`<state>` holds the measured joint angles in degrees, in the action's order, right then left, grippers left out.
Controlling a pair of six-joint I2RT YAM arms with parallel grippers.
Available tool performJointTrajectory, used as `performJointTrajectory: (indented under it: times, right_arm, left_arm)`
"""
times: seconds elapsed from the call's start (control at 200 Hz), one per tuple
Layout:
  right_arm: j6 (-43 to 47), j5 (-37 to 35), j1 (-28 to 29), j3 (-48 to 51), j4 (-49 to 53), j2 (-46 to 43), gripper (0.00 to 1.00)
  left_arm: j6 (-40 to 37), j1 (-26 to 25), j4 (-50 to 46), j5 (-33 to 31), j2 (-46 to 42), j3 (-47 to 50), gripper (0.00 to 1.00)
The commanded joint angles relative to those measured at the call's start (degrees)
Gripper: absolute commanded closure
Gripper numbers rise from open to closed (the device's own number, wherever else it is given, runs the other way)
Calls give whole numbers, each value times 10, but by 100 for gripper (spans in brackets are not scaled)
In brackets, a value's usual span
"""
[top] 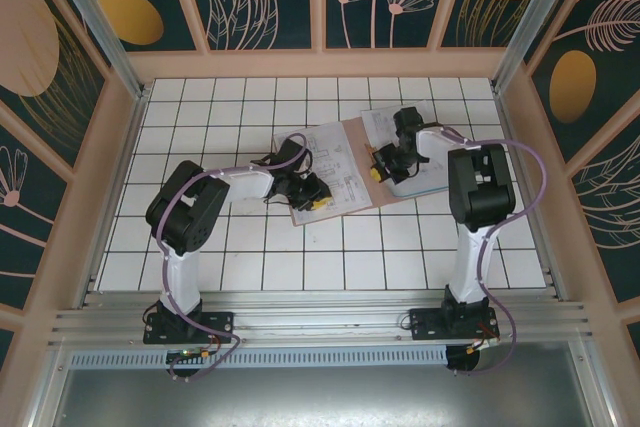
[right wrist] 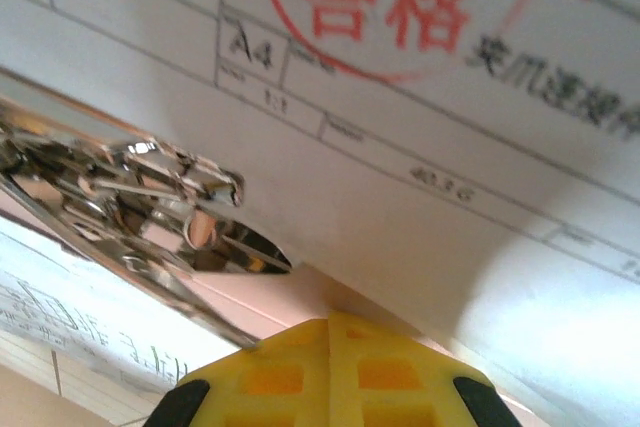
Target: Put the files into the folder
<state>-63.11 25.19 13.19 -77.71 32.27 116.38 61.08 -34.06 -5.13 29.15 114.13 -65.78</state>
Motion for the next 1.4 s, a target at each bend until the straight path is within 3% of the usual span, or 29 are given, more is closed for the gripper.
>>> performJointTrajectory:
  times: [0.0,0.16,0.385,0.706,1.196,1.391]
  right_arm:
    - [5,-31,-8,8,2,-7,95]
    - [14,-34,-6,-16,-10,-37,78]
    - [14,-22,-3,-42,-2,-64,73]
    - [14,-3,-4,-71,-17,-84,53]
    - [-6,1,-5,-59,-50,-39,63]
    - [-8,-33,-5,-26,-55,-81,63]
  left_arm:
    - [-11,4,-13,-9,4,8,75]
    - [-12,3,-18,-16,1,7,75]
    - [-11,4,-21,-20,2,4,75]
    - [-6,4,-15,-20,4,0,75]
    - [-4,4,-11,-15,7,-3,75]
    - [-6,4,-16,-13,10,-10,75]
